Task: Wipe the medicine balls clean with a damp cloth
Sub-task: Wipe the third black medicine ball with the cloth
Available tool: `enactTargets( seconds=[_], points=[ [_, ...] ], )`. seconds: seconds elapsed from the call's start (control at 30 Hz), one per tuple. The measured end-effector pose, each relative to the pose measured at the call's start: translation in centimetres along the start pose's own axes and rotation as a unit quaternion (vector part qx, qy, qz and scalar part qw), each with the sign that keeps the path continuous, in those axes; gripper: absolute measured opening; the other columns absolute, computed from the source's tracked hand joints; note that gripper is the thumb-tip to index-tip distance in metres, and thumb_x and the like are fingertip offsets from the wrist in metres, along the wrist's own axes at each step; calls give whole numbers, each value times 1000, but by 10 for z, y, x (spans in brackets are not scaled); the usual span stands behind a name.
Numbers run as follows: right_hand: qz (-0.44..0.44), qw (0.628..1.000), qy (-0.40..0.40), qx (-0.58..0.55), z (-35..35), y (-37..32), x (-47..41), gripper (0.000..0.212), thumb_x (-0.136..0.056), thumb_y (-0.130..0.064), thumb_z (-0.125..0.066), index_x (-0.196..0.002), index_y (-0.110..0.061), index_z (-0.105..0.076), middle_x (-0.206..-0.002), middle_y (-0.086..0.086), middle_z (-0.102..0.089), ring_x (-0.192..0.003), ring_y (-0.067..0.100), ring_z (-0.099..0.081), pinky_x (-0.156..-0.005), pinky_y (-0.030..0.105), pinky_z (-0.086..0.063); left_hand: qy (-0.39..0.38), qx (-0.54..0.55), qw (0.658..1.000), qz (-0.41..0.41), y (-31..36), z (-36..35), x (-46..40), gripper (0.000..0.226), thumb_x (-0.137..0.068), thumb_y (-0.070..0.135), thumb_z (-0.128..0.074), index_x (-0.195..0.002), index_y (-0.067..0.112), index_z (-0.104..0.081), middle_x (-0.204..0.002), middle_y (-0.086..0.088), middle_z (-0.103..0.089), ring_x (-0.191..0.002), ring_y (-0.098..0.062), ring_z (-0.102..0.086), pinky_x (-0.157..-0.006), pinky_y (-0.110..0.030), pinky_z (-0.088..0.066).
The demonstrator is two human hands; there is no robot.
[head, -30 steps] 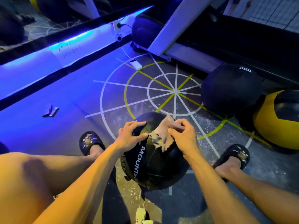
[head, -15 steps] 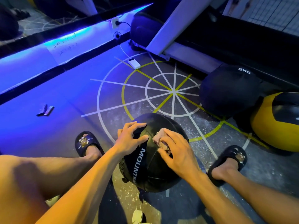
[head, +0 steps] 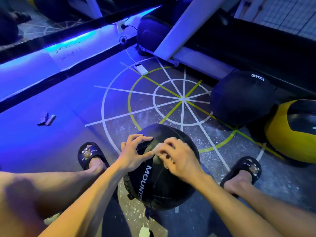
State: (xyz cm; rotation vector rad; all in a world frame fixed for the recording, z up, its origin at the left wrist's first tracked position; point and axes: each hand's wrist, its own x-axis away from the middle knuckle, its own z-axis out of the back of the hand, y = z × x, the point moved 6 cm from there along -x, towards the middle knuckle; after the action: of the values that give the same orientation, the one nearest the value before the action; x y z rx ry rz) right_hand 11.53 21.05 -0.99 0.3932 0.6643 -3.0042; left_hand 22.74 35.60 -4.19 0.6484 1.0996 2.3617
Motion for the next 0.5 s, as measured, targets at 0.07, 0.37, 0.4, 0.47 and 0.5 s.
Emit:
enactTargets(
  seconds=[0.07,0.37,0.4,0.47,0.5],
  points=[
    [-146,986,66,-41,15,44,1,10,-99,-31,-60,-106,-38,-62,-108,-13,-51,-95,15,-58,-74,30,-49,-12,7,1000,-3,1,0,2,43,-88,32,-81,-120,49,-58,-127,20,-37,-119,-13,-27,-100,-25,-22],
    [-179,975,125,-47,12,11,56,20,-96,-18,-65,-113,-28,-63,-117,-13,-53,-102,16,-54,-91,33,-47,-34,-63,997,-3,-6,-9,-4,95,-59,96,-59,-140,48,-45,-144,16,-35,-134,-20,-27,-114,-43,-32],
    [-137,983,115,-36,12,-2,55,26,-96,-18,-65,-119,-30,-63,-121,-14,-54,-103,16,-55,-92,31,-47,-34,-57,998,-4,-10,-11,-2,102,-54,100,-56,-141,48,-44,-144,18,-35,-135,-20,-27,-115,-45,-32],
    [-58,994,93,-12,12,-14,53,32,-98,-21,-64,-128,-32,-63,-127,-17,-56,-103,16,-57,-90,31,-48,-32,-57,998,-5,-16,-12,1,108,-47,105,-53,-138,50,-46,-140,20,-35,-133,-20,-28,-113,-44,-33],
    [-51,994,92,-6,13,-9,51,30,-100,-24,-64,-127,-35,-63,-126,-20,-57,-103,14,-57,-89,32,-47,-29,-58,998,-9,-16,-11,3,108,-44,106,-52,-137,50,-47,-139,20,-35,-133,-20,-28,-112,-42,-32]
  ],
)
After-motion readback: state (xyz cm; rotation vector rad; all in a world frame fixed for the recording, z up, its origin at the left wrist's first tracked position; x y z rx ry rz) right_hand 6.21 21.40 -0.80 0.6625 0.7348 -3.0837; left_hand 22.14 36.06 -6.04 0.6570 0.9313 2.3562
